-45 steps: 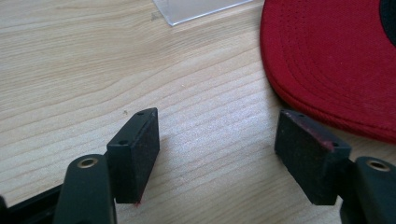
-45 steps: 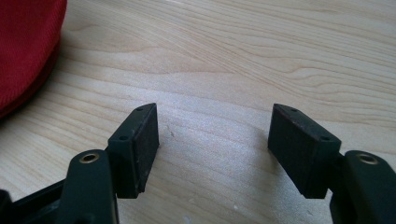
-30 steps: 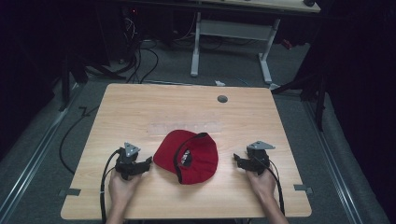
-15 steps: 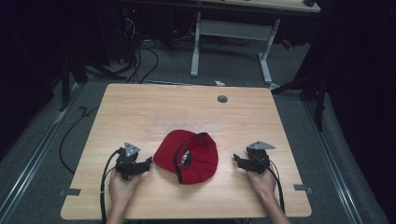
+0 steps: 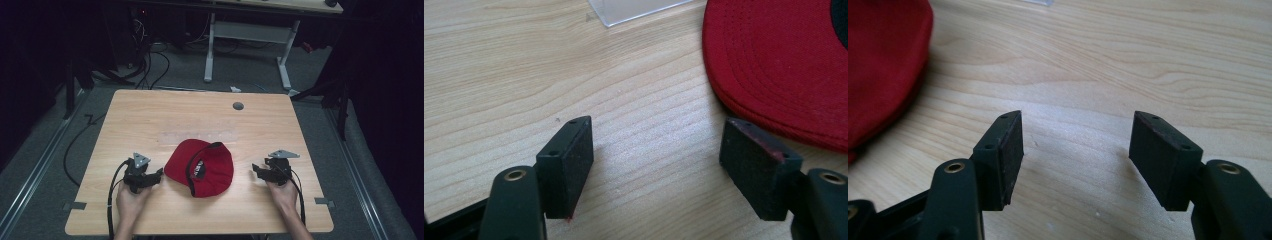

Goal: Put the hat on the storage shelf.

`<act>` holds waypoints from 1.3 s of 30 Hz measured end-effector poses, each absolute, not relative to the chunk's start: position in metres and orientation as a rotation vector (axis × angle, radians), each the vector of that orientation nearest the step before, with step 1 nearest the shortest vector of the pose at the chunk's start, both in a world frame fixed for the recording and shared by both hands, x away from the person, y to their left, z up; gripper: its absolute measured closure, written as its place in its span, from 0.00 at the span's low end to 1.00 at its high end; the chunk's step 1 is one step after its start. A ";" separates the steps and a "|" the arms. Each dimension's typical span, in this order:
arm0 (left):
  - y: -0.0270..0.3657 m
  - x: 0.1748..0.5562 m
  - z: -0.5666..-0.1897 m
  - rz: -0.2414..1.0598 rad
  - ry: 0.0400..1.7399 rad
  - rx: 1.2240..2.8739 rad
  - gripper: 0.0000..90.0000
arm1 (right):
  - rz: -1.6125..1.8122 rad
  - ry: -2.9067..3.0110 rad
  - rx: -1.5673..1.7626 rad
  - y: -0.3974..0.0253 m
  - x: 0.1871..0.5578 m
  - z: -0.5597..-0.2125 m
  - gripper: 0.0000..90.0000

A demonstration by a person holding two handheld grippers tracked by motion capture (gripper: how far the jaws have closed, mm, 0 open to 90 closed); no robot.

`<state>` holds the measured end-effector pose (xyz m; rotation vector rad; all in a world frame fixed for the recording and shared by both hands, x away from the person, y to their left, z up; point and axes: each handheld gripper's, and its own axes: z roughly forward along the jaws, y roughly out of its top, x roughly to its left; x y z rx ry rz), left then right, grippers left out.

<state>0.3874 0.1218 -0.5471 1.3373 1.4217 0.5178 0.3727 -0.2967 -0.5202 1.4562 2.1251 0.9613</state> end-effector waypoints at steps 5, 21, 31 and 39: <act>0.121 0.387 -0.547 0.515 1.420 1.337 0.33 | 1.033 2.130 1.441 -0.297 0.371 -0.513 0.43; 0.120 0.387 -0.547 0.511 1.420 1.333 0.34 | 1.179 2.186 1.370 -0.278 0.378 -0.493 0.40; 0.120 0.387 -0.547 0.510 1.418 1.336 0.34 | 1.212 2.239 1.313 -0.260 0.388 -0.483 0.38; 0.120 0.387 -0.547 0.511 1.419 1.335 0.34 | 1.203 2.297 1.259 -0.241 0.402 -0.476 0.38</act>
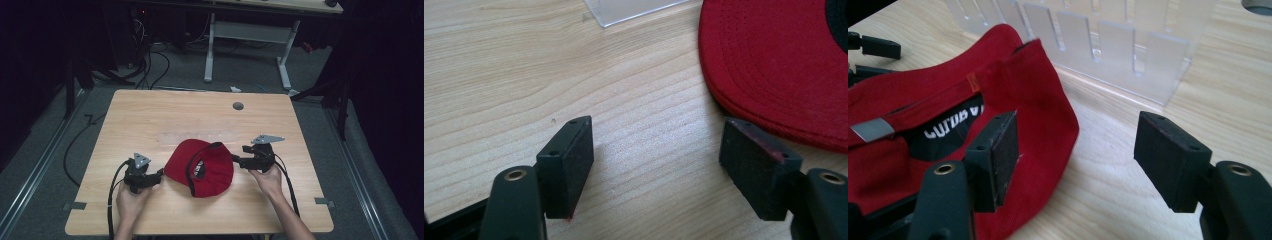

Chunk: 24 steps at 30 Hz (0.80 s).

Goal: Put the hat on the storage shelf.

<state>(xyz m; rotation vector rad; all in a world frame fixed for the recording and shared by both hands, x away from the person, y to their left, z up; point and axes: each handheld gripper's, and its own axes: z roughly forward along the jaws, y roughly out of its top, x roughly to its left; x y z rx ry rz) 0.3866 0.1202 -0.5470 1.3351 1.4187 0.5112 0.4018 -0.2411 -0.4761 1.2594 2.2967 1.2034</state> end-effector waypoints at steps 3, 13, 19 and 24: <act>0.120 0.387 -0.547 0.511 1.419 1.336 0.34 | 1.215 2.299 1.261 -0.237 0.406 -0.474 0.38; 0.120 0.387 -0.547 0.511 1.418 1.337 0.33 | 1.238 2.320 1.228 -0.224 0.417 -0.471 0.37; 0.120 0.387 -0.547 0.509 1.416 1.338 0.33 | 1.221 2.359 1.189 -0.211 0.425 -0.470 0.36; 0.120 0.387 -0.547 0.509 1.417 1.337 0.33 | 1.216 2.373 1.176 -0.204 0.430 -0.470 0.36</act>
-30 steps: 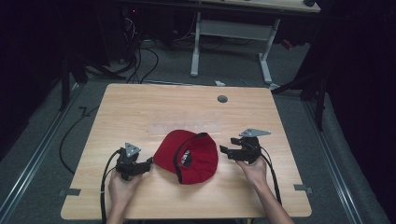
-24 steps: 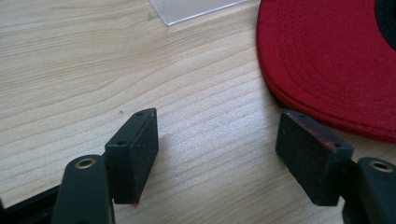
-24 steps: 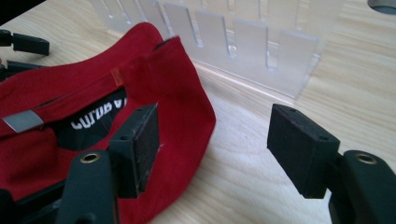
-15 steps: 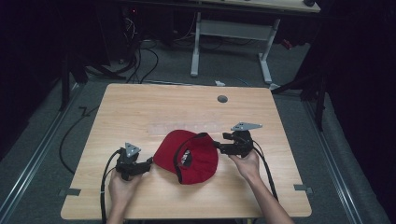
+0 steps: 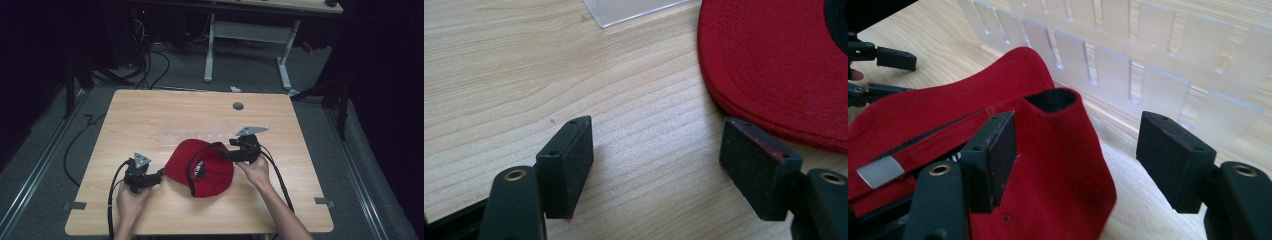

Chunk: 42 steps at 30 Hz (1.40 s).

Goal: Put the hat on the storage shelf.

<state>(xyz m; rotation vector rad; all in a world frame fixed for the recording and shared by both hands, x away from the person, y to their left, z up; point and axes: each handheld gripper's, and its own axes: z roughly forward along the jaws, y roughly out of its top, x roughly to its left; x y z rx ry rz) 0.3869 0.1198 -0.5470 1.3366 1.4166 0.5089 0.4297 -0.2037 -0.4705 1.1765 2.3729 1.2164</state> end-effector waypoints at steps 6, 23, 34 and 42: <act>0.120 0.387 -0.547 0.509 1.417 1.337 0.33 | 1.243 2.388 1.179 -0.196 0.437 -0.479 0.36; 0.120 0.387 -0.547 0.509 1.417 1.337 0.33 | 1.217 2.498 1.179 -0.176 0.453 -0.511 0.47; 0.120 0.387 -0.547 0.509 1.416 1.339 0.33 | 1.240 2.528 1.090 -0.181 0.448 -0.509 0.87; 0.120 0.387 -0.547 0.509 1.416 1.340 0.33 | 1.311 2.548 1.068 -0.190 0.441 -0.500 0.94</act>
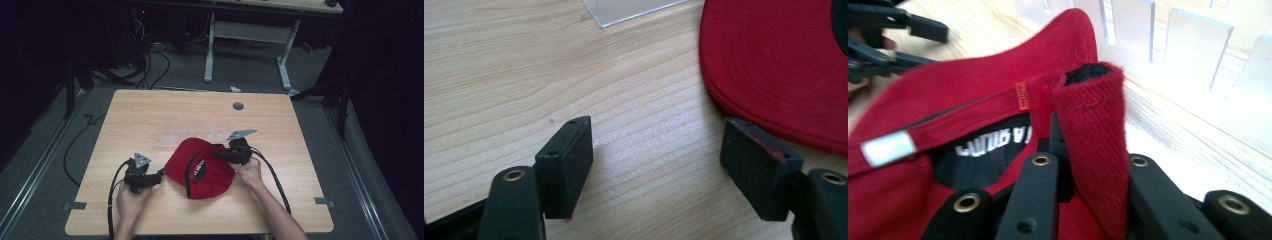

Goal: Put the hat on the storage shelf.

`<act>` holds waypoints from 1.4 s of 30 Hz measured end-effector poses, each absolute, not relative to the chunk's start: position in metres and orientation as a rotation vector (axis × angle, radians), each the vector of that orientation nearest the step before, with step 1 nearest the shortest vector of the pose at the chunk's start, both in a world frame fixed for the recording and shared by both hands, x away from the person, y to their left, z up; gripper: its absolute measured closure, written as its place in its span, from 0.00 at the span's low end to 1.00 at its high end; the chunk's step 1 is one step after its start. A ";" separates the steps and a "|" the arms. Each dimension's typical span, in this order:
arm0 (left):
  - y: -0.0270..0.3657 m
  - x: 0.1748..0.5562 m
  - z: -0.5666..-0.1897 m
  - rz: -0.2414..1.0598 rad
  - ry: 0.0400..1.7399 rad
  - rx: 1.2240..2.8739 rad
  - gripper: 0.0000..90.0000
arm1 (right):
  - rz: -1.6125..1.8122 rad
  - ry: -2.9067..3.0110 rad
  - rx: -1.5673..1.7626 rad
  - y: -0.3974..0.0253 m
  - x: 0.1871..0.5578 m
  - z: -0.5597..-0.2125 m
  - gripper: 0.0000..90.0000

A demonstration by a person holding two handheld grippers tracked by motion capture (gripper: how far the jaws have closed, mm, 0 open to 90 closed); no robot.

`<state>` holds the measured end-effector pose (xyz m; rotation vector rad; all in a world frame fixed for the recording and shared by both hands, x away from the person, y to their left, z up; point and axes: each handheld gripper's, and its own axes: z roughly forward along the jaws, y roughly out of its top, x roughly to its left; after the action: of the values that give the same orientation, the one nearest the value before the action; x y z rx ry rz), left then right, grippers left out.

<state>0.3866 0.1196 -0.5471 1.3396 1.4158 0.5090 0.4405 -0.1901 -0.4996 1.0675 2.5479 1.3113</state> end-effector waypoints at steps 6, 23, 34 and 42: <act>0.119 0.386 -0.547 0.505 1.413 1.344 0.33 | 1.364 2.543 1.079 -0.192 0.430 -0.485 0.95; 0.118 0.385 -0.547 0.493 1.399 1.363 0.28 | 1.508 2.479 1.177 -0.221 0.405 -0.454 0.95; 0.114 0.379 -0.548 0.489 1.325 1.418 0.29 | 1.525 2.409 1.234 -0.246 0.395 -0.436 0.95; 0.094 0.363 -0.536 0.498 1.204 1.491 0.27 | 1.509 2.369 1.288 -0.259 0.391 -0.431 0.95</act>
<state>0.3633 0.0938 -0.5362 1.4909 1.2037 0.4983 0.3911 -0.2594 -0.4314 1.2881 2.3686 1.5089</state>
